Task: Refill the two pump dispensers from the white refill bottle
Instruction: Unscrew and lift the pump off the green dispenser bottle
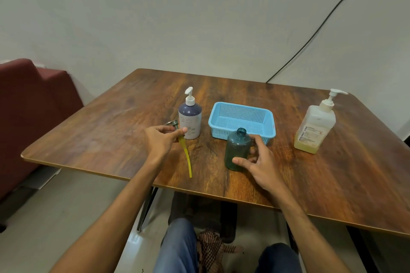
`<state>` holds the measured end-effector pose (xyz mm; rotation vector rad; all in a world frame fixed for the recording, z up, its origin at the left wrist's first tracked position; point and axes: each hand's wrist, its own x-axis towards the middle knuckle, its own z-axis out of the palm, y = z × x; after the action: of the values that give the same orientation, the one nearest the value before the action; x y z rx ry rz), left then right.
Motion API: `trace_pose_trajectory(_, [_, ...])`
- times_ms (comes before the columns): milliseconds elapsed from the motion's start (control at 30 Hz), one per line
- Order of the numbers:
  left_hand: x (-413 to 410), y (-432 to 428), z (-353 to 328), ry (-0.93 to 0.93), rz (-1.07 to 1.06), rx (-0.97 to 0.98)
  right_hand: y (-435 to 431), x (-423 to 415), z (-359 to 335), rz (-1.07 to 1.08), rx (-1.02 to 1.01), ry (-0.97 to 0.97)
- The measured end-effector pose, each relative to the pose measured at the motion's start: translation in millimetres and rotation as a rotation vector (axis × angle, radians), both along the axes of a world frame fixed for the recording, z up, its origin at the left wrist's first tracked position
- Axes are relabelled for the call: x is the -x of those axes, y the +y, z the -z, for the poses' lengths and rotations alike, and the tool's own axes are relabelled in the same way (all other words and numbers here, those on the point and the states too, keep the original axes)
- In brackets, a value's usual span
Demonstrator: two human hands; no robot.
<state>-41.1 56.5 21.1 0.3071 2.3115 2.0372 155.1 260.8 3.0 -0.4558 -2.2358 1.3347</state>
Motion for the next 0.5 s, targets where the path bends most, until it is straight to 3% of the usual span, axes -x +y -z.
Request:
trace_pose_trajectory(133, [4,1,15,0.008,0.014,0.233,-1,0,-1,-0.002,0.009,0.002])
trace_pose_trajectory(500, [3,2,28,0.179,0.012,0.466,1,0,1,-0.002,0.007,-0.002])
